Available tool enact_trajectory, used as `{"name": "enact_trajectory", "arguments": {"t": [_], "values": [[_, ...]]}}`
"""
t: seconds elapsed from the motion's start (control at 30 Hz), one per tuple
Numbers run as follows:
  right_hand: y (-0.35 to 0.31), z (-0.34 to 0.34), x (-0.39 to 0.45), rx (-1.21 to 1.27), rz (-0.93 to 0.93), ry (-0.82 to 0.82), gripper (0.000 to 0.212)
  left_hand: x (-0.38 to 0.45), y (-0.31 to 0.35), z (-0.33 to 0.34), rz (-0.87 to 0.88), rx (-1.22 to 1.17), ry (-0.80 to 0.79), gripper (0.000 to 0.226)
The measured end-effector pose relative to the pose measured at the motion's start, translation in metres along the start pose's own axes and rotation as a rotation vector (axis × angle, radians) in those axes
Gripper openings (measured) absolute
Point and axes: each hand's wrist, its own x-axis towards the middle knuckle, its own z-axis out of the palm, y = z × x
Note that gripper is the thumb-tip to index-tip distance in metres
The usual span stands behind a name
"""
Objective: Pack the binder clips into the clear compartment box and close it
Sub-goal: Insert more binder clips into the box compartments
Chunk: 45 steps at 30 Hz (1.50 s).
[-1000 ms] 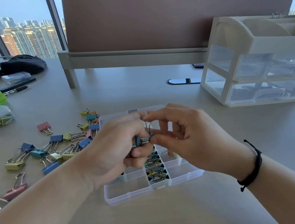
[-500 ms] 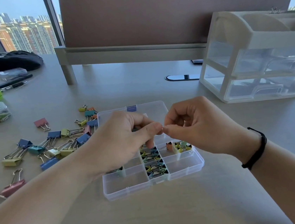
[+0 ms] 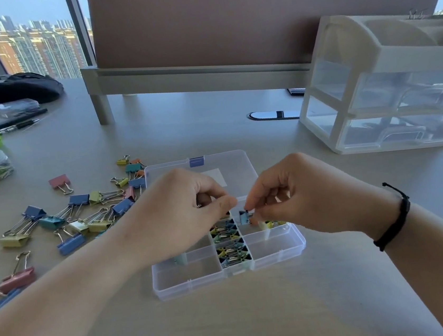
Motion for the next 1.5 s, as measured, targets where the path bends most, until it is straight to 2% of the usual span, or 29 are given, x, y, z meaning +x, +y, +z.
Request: {"name": "enact_trajectory", "arguments": {"t": [0.2,0.63,0.87,0.97,1.1,1.17,1.3,1.5], "values": [[-0.003,0.004,0.000,-0.124,-0.048,0.009,0.015,-0.002,-0.007,0.007,0.016,0.194,-0.003,0.019],[0.001,0.009,0.004,0.038,-0.053,0.040,0.019,-0.004,-0.002,0.011,0.061,0.152,-0.007,0.006],[-0.003,0.010,0.004,-0.182,-0.123,0.067,0.014,-0.004,0.004,0.015,-0.018,0.162,0.040,0.015],[-0.001,0.006,0.003,-0.202,-0.063,0.055,0.012,-0.005,0.008,0.015,-0.058,0.137,0.040,0.012],[0.001,0.009,0.004,-0.164,0.035,0.055,0.022,-0.002,0.011,0.016,-0.126,0.070,0.023,0.016],[-0.002,0.013,0.006,-0.115,0.074,0.046,0.024,0.000,0.010,0.016,-0.156,0.043,0.010,0.011],[-0.009,0.016,0.007,-0.052,0.102,-0.004,0.013,0.003,0.009,0.015,-0.170,0.047,-0.016,0.007],[-0.011,0.016,0.007,-0.059,0.128,-0.026,0.013,0.004,0.008,0.015,-0.165,-0.032,0.009,0.011]]}}
